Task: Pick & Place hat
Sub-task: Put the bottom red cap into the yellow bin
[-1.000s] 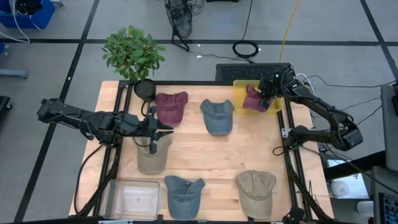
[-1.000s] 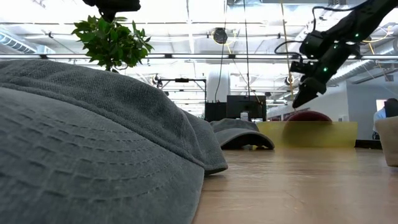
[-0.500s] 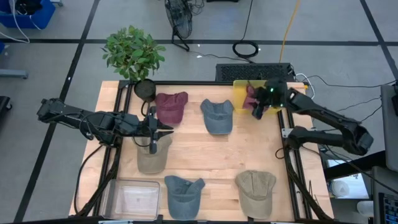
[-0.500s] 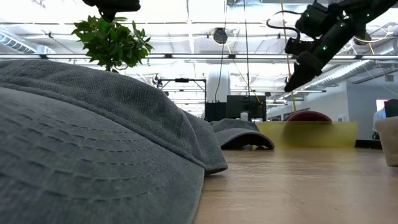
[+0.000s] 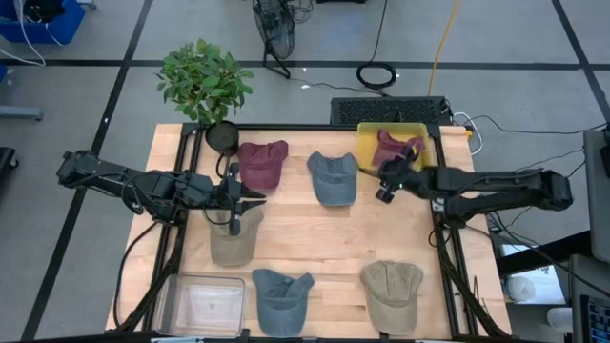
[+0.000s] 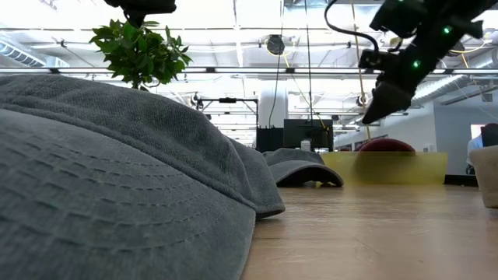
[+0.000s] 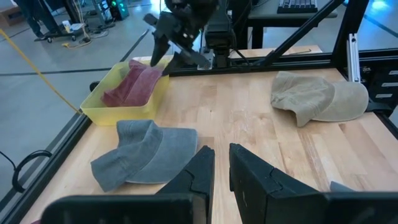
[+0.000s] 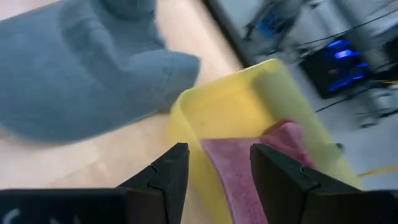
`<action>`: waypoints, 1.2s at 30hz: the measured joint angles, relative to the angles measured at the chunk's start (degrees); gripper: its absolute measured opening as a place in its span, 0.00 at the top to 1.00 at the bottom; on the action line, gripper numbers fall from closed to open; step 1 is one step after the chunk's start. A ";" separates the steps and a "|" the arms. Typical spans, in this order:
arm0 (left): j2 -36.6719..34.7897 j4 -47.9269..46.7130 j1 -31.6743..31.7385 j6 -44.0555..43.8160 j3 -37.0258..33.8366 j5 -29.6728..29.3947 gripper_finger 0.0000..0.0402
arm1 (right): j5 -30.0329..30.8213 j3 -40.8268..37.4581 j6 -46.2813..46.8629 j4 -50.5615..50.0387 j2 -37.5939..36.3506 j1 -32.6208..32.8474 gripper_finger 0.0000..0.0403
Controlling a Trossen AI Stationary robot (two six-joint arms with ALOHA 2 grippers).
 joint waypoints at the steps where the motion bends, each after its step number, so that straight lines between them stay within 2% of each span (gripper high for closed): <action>1: 0.00 0.00 0.00 0.03 0.00 0.00 0.86 | 2.90 -1.27 0.47 1.82 -0.02 1.10 0.62; 4: 0.00 0.00 0.00 0.20 -0.01 0.00 0.86 | 11.82 -4.46 0.06 6.94 0.00 3.24 0.64; 6: 0.00 0.00 0.00 0.75 0.00 0.02 0.86 | 13.73 -4.91 -0.22 6.88 -0.10 4.38 0.65; 10: 0.00 1.34 0.00 3.94 0.00 0.02 0.86 | 13.56 -6.10 2.87 5.20 -0.07 5.65 0.65; 21: -0.02 3.67 0.00 4.94 0.00 0.02 0.86 | 13.49 -11.58 10.70 1.46 -0.09 6.10 0.65; 36: -0.02 3.64 0.00 4.84 -0.01 0.02 0.86 | 18.47 -12.08 11.30 0.71 -0.09 6.03 0.66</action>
